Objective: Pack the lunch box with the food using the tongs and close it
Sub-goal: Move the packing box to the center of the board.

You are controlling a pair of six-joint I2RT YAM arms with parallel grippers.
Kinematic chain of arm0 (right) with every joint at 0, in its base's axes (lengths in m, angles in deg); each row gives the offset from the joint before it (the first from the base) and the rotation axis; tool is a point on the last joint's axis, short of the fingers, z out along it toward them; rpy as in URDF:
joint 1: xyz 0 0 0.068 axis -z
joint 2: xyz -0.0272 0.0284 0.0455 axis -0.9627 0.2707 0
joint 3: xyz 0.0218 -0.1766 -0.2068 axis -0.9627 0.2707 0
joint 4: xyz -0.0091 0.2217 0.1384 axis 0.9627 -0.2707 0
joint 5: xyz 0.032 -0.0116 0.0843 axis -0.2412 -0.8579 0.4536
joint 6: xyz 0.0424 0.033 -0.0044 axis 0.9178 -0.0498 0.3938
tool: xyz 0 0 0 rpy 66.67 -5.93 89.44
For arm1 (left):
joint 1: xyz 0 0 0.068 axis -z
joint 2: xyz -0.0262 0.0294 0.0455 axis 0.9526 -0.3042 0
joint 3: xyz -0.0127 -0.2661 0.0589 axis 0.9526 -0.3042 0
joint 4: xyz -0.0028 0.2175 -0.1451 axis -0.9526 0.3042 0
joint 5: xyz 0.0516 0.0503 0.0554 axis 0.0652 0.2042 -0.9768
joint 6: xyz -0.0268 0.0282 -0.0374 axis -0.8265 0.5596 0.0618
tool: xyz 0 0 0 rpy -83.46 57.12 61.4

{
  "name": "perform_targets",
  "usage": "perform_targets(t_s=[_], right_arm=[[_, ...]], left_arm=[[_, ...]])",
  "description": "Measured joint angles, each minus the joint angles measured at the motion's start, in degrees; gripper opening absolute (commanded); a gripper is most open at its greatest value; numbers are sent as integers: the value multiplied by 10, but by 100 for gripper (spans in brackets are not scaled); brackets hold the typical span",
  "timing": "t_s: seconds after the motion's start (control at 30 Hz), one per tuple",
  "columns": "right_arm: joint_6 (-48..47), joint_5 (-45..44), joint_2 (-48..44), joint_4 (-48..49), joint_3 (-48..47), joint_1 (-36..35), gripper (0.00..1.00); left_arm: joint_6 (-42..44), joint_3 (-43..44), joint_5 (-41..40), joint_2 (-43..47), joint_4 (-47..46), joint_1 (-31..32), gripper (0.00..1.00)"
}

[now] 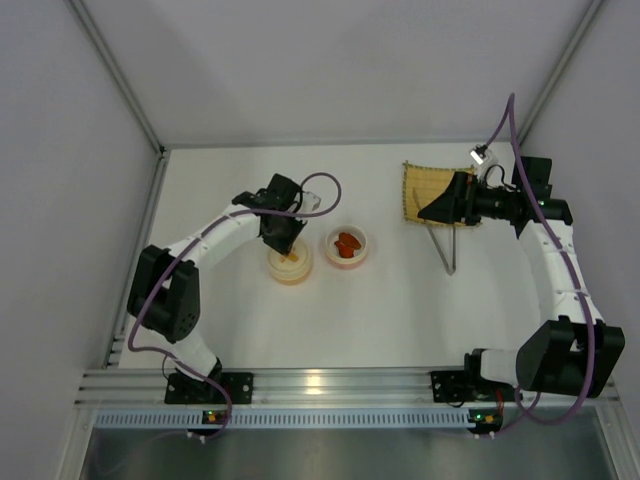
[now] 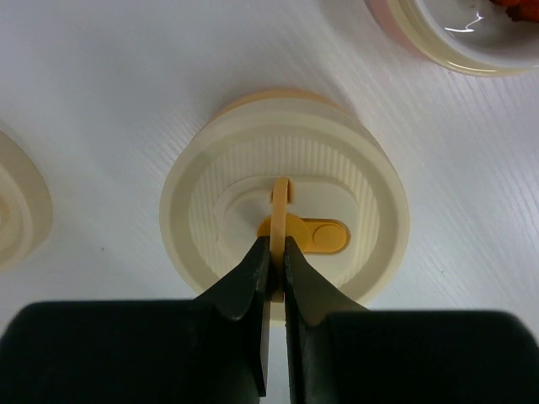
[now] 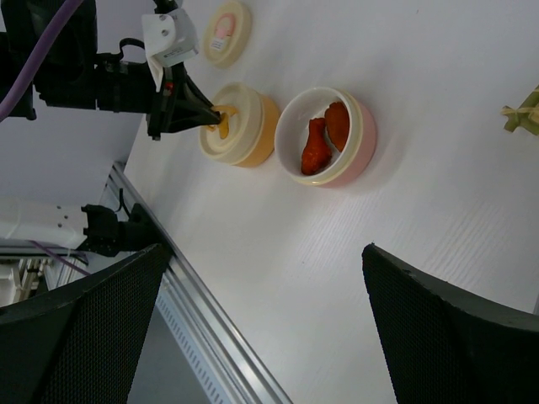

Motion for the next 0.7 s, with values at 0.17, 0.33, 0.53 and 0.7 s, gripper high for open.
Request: perform_targets(t_s=[0.17,0.33,0.53,0.7], right_arm=[[0,0,0,0,0,0,99],[0,0,0,0,0,0,99],[0,0,0,0,0,0,99],[0,0,0,0,0,0,99]], left_arm=[[-18,-8,-15,7,0,5,0],[-89,-8,-52,8,1,13,0],[-158,-8,-100,14,7,22,0],[-195,-8,-134,28,17,24,0]])
